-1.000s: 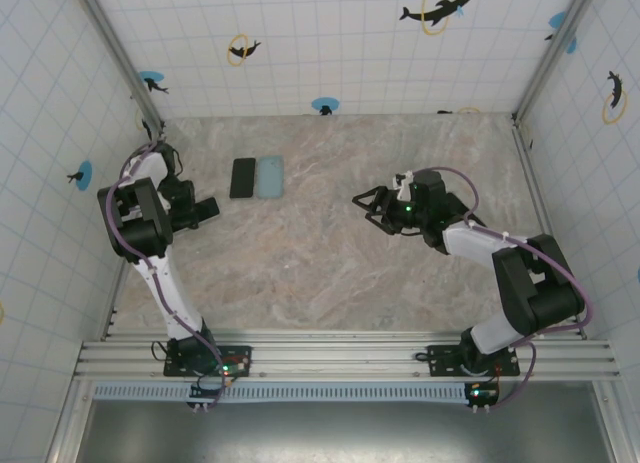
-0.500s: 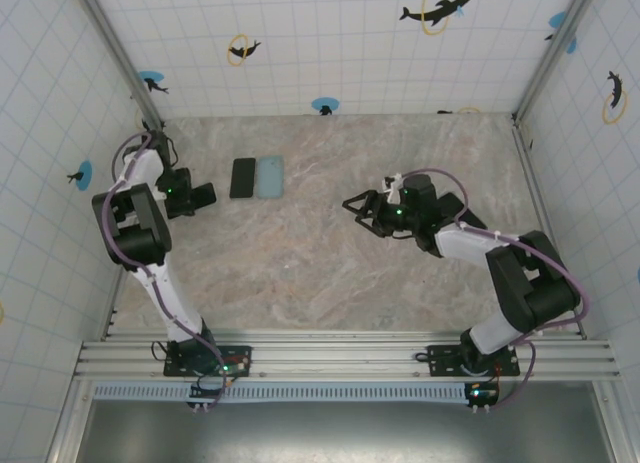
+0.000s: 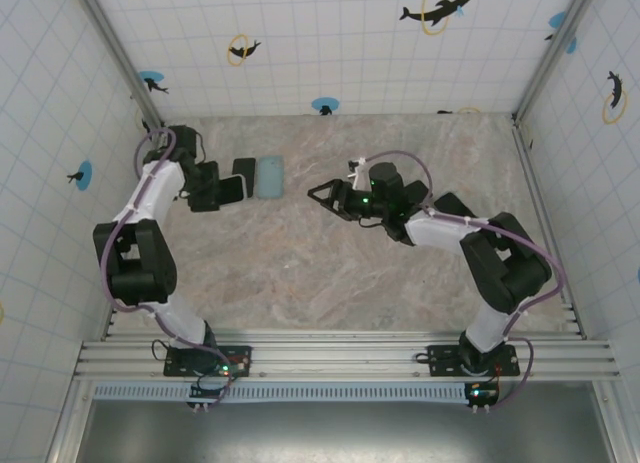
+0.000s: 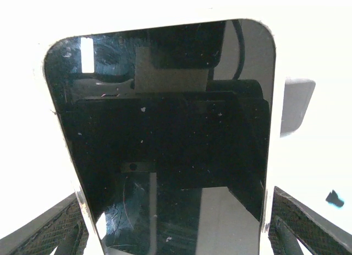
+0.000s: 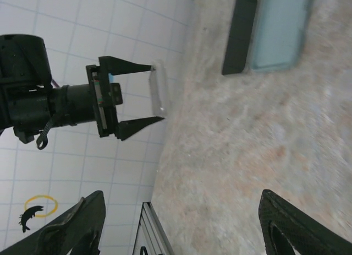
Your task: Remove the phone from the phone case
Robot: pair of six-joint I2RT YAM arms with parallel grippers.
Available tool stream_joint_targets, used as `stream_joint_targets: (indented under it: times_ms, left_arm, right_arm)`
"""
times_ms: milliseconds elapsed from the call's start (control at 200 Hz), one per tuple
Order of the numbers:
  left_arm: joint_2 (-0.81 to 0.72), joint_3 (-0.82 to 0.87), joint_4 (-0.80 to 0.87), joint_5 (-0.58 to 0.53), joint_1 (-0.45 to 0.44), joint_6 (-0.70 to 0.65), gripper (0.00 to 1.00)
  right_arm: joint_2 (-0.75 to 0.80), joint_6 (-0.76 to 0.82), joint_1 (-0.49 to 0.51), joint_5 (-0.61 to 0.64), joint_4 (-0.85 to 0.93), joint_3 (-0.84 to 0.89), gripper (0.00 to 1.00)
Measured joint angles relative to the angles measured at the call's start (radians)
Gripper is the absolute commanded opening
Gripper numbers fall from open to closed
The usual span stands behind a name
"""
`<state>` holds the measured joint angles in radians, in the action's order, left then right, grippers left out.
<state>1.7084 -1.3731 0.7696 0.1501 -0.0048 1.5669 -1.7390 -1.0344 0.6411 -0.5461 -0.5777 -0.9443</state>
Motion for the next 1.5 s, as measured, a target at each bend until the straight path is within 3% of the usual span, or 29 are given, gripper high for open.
stream_joint_targets:
  times_ms: [265, 430, 716, 1206, 1371, 1501]
  left_arm:
    - [-0.090, 0.071, -0.088, 0.006, -0.206, 0.101, 0.62]
    - [-0.099, 0.081, -0.129, 0.008, -0.278, 0.147, 0.62]
    - [-0.099, 0.093, -0.159, 0.007, -0.330, 0.183, 0.62]
    - [-0.098, 0.095, -0.180, 0.015, -0.362, 0.196, 0.62]
    - [-0.098, 0.095, -0.180, 0.014, -0.363, 0.196, 0.77]
    - [-0.097, 0.095, -0.182, 0.019, -0.363, 0.191, 0.96]
  right_arm:
    - [-0.088, 0.032, 0.041, 0.060, -0.062, -0.035, 0.61]
    - [-0.109, 0.064, 0.053, 0.095, -0.092, -0.049, 0.55]
    - [-0.150, 0.093, 0.062, 0.122, -0.142, -0.105, 0.45]
    - [-0.243, 0.134, 0.064, 0.123, -0.096, -0.236, 0.14]
    - [-0.244, 0.130, 0.064, 0.121, -0.082, -0.242, 0.05]
    - [-0.244, 0.130, 0.064, 0.118, -0.068, -0.246, 0.01]
